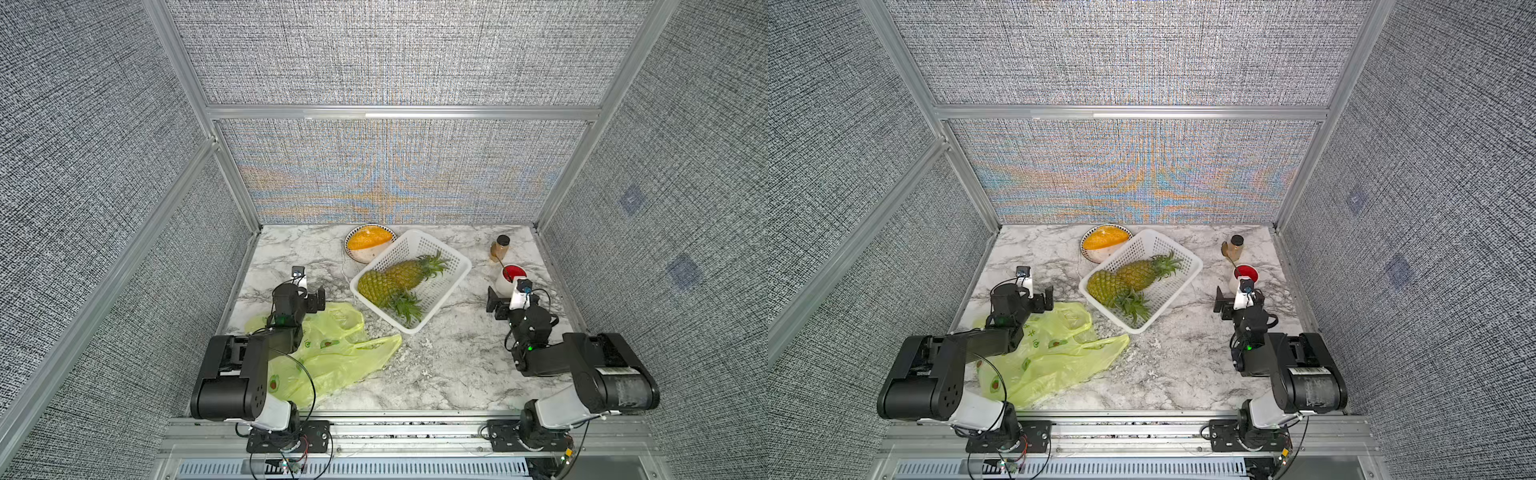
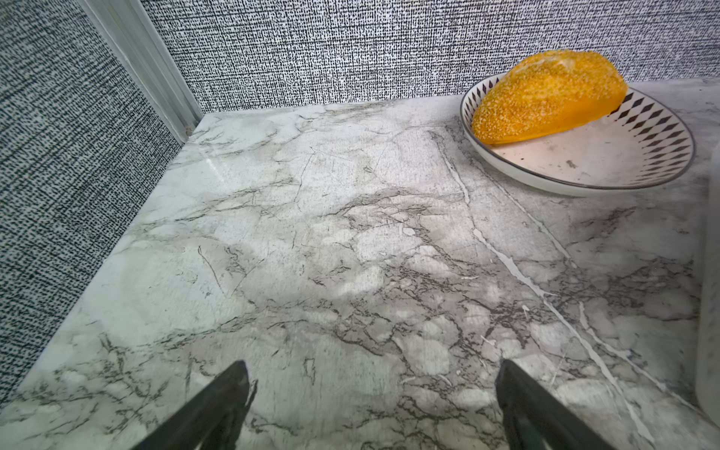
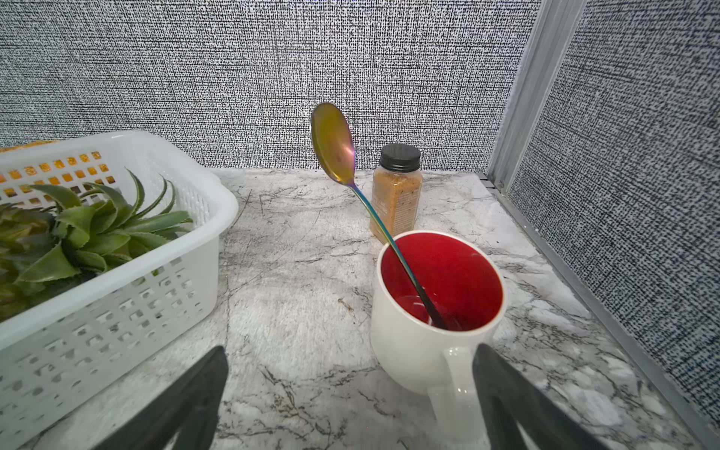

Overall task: Place the pineapple into a plastic bag & tie a knot
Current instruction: Open the plastic bag at the center of the board.

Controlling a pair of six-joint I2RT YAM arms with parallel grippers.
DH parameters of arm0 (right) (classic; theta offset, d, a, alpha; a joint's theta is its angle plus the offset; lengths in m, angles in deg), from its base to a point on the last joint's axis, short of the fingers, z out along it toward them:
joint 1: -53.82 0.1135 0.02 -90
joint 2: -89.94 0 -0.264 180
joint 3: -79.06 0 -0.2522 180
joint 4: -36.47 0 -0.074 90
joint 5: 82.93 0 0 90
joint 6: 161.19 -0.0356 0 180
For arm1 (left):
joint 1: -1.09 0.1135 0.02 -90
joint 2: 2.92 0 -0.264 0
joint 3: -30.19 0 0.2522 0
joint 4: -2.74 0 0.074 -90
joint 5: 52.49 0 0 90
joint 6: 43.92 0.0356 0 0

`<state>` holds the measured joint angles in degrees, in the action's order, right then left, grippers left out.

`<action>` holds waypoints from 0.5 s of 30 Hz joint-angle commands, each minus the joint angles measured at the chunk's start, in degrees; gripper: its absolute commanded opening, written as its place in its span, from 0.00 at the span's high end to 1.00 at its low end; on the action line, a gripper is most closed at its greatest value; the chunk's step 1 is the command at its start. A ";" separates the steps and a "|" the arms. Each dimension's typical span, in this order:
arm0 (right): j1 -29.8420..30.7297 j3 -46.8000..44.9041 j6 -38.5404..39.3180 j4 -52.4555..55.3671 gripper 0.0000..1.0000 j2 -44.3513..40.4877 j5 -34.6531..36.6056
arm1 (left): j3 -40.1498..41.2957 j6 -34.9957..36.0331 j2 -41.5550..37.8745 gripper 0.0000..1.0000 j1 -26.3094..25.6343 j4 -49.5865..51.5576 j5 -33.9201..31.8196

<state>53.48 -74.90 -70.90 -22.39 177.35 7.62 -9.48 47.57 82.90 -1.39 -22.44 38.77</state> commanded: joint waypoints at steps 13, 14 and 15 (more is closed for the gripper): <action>0.20 0.12 -0.30 -0.01 0.02 -0.23 -0.12 | 0.46 0.21 -0.55 0.00 0.11 -0.99 0.13; 0.25 0.04 -0.30 -0.13 0.02 -0.26 -0.12 | 0.25 0.11 -0.82 0.00 0.07 -0.63 -0.22; 0.23 -0.04 -0.31 -0.15 0.02 -0.25 -0.12 | -0.33 -0.10 -1.14 0.00 0.10 0.77 -0.76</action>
<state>53.59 -74.90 -70.90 -22.37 177.33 7.62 -9.20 47.57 82.51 -1.39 -22.31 38.79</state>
